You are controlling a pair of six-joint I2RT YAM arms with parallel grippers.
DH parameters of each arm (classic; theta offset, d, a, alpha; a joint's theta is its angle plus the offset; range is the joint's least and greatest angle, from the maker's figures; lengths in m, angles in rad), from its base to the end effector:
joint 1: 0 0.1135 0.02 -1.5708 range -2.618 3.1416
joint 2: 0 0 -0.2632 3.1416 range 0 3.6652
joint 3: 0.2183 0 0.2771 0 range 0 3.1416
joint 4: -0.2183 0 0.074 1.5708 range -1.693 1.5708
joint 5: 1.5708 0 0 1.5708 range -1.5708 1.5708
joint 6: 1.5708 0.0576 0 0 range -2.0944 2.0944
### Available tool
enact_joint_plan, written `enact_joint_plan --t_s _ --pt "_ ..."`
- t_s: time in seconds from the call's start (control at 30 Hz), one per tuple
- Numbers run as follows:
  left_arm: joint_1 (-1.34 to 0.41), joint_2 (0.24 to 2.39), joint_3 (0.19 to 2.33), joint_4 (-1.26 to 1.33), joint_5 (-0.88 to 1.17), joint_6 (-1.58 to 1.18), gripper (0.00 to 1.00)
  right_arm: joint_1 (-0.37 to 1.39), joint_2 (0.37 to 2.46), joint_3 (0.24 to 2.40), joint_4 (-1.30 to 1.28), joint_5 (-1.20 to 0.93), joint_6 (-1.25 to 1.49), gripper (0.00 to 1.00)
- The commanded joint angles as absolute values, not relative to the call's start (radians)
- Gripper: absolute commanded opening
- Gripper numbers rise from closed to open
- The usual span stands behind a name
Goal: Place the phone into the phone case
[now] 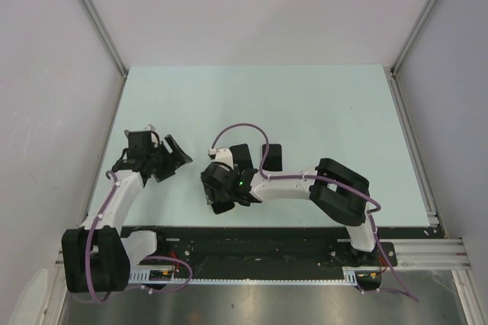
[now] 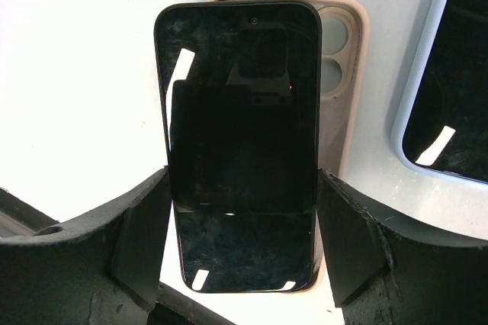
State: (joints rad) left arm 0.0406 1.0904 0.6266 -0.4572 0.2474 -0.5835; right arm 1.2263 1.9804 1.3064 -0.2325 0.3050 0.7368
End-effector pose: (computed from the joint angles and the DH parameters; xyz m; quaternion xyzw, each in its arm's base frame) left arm 0.2461 -0.0041 0.1762 -0.2512 0.9071 -0.1976 0.2738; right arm 0.1693 0.4207 0.1315 -0.1783 0.9185 0.1881 0.2985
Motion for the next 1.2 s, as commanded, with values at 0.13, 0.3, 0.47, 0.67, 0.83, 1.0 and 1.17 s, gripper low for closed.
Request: enact_joint_plan --t_s 0.13,0.3,0.47,0.67,0.83,1.0,1.17 --pt "0.046 1.063 0.586 -0.384 0.373 -0.554 0.79 1.235 1.934 1.327 -0.288 0.324 0.796 0.76" --pt "0.038 1.078 0.554 -0.33 0.457 -0.56 0.72 1.213 1.927 1.327 -0.284 0.313 0.799 0.81" --pt "0.022 1.1 0.542 -0.295 0.5 -0.563 0.66 1.203 1.921 1.327 -0.288 0.311 0.79 0.86" --pt "-0.05 1.149 0.534 -0.275 0.492 -0.583 0.6 1.192 1.896 1.327 -0.284 0.287 0.781 0.8" --pt "-0.083 1.17 0.534 -0.278 0.46 -0.584 0.57 1.181 1.873 1.327 -0.281 0.261 0.765 0.76" --pt "-0.095 1.161 0.561 -0.311 0.411 -0.565 0.54 1.16 1.867 1.325 -0.302 0.247 0.756 0.73" --pt "-0.109 1.173 0.561 -0.327 0.397 -0.555 0.52 1.146 1.896 1.325 -0.322 0.23 0.735 0.74"
